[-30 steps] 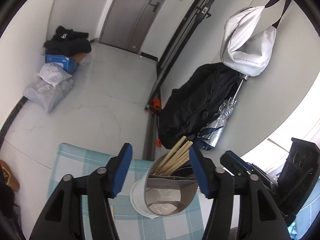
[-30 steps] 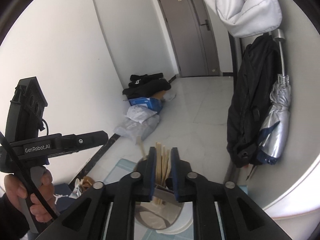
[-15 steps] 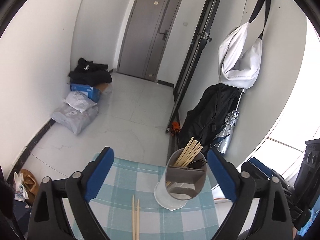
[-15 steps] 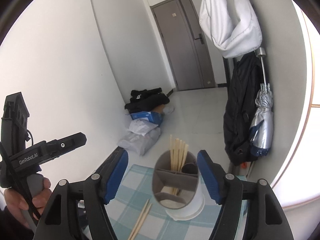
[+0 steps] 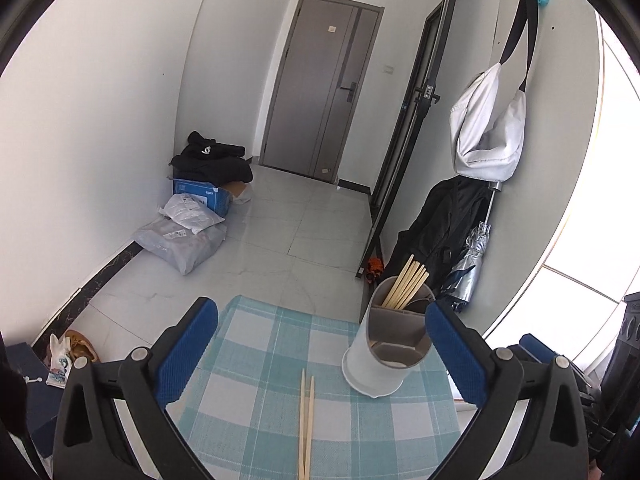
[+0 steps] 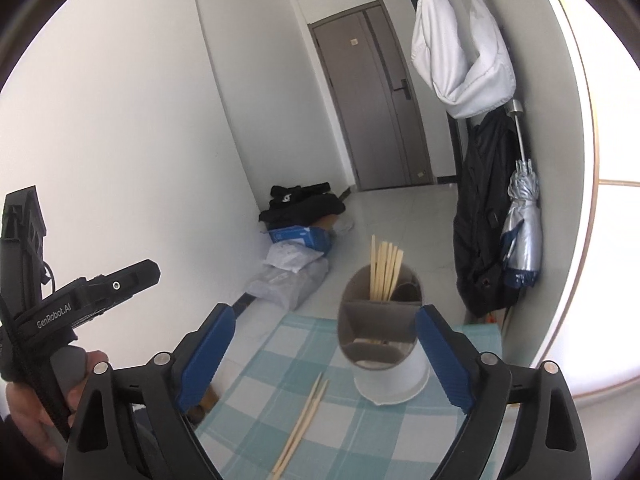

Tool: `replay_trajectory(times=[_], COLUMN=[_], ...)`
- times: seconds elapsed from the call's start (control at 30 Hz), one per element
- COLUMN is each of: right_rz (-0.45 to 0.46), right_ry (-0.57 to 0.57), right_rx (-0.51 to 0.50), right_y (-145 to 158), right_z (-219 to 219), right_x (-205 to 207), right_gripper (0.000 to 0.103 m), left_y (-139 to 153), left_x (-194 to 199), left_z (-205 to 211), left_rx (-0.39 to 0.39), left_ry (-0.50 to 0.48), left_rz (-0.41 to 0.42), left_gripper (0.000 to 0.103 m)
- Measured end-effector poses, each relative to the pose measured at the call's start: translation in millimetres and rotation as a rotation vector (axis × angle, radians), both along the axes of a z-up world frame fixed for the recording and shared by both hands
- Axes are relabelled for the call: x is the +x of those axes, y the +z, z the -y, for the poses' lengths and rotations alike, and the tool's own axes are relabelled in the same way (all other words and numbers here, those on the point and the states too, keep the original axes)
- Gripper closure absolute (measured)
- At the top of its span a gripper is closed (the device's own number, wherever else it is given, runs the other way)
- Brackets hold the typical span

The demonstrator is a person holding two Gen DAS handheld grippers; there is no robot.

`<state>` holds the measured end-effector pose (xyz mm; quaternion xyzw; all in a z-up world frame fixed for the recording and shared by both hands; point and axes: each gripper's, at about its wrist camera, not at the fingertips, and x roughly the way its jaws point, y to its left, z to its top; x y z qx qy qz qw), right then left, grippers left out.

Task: Organize utensils
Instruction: 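Move both open grippers back over the last two chopsticks on the mat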

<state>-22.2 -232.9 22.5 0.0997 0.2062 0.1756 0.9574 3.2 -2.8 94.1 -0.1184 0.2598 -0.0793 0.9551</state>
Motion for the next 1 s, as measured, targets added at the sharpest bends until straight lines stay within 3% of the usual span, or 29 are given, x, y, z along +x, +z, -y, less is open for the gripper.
replay_trajectory(times=[0.33, 0.67, 0.8, 1.0], right_rz=[-0.059, -0.176, -0.255, -0.359], right_ry=[-0.036, -0.076, -0.101, -0.113], right_rx=[-0.035, -0.079, -0.078, -0.089], right_y=[-42, -88, -108, -139], right_z=[-13, -18, -18, -19], right_x=[-12, 3, 14, 30], right_gripper=[0.009, 0.009, 0.009, 0.009], left_y=[-39, -74, -86, -114], left_x=[-11, -2, -1, 10], left_z=[-12, -22, -21, -36], left_rx=[-0.022, -0.035, 0.002, -0.052], left_ry=[0.035, 0.111, 0.101, 0.119], left_rz=[-0.028, -0.081, -0.095, -0.207], left_gripper=[0.001, 0.001, 0.001, 0.001])
